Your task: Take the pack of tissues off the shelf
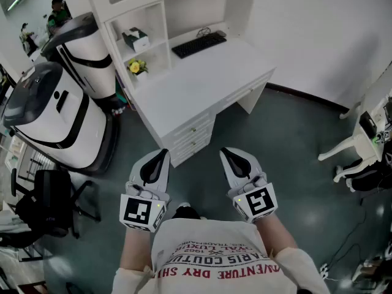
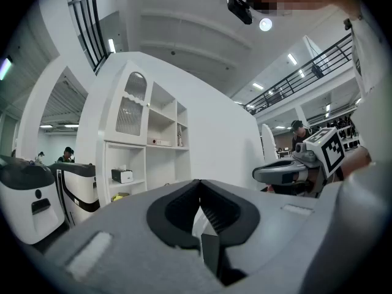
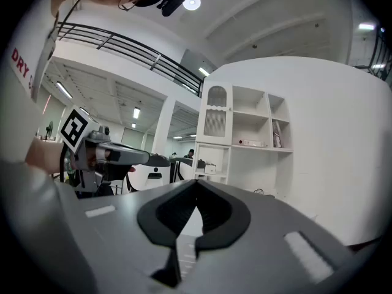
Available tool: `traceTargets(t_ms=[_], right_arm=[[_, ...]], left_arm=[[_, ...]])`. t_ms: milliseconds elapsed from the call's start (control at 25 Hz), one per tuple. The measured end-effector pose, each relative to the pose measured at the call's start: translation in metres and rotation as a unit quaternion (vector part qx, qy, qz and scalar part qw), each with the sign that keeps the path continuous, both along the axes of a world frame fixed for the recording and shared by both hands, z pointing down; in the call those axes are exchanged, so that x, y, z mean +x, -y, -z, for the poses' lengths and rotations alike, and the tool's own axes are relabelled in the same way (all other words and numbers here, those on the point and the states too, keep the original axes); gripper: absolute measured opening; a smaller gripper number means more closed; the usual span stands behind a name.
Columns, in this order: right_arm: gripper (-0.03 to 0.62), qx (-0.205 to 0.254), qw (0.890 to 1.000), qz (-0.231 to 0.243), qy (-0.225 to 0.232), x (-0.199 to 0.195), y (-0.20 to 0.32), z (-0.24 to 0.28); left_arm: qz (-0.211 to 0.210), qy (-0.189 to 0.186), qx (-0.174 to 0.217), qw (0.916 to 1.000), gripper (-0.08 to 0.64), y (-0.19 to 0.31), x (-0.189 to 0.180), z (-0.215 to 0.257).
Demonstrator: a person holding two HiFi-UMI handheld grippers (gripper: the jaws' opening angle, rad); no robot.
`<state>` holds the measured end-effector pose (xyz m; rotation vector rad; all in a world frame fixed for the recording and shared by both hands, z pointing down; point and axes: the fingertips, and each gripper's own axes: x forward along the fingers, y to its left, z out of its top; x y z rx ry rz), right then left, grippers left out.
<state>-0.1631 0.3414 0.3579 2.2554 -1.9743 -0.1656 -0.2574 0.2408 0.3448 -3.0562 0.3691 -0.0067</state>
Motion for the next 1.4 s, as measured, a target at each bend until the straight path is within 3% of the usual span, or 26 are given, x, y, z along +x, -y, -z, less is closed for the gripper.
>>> traceTargets(t_ms=[600, 800, 880, 920, 1080, 1400], right_arm=[[0.0, 0.016, 0.999, -0.025, 0.019, 0.002, -0.002, 0.004], [0.0, 0.012, 0.999, -0.039, 0.032, 0.014, -0.011, -0.005], [0.0, 0.009, 0.998, -0.042, 0.036, 0.018, -0.011, -0.008], [0.0, 0.008, 0.998, -0.042, 0.037, 0.02, -0.009, -0.009], [0.0, 0.004, 0.998, -0.04, 0.04, 0.03, 0.005, -0.016], [0.0, -0.012, 0.998, -0.037, 0.042, 0.085, 0.071, -0.027]], left_arm=[[0.008, 0.003, -0.013, 0.9999, 0.006, 0.005, -0.008, -0.008], [-0.005, -0.011, -0.041, 0.9991, 0.012, -0.005, -0.002, -0.017], [-0.001, -0.019, -0.06, 0.998, 0.292, -0.002, 0.003, -0.022], [0.006, -0.02, -0.064, 0.9977, 0.344, 0.003, 0.005, -0.024], [0.035, -0.015, -0.064, 0.9973, 0.411, 0.028, 0.015, -0.03], [0.043, -0.004, -0.069, 0.9966, 0.411, 0.098, 0.067, -0.042]])
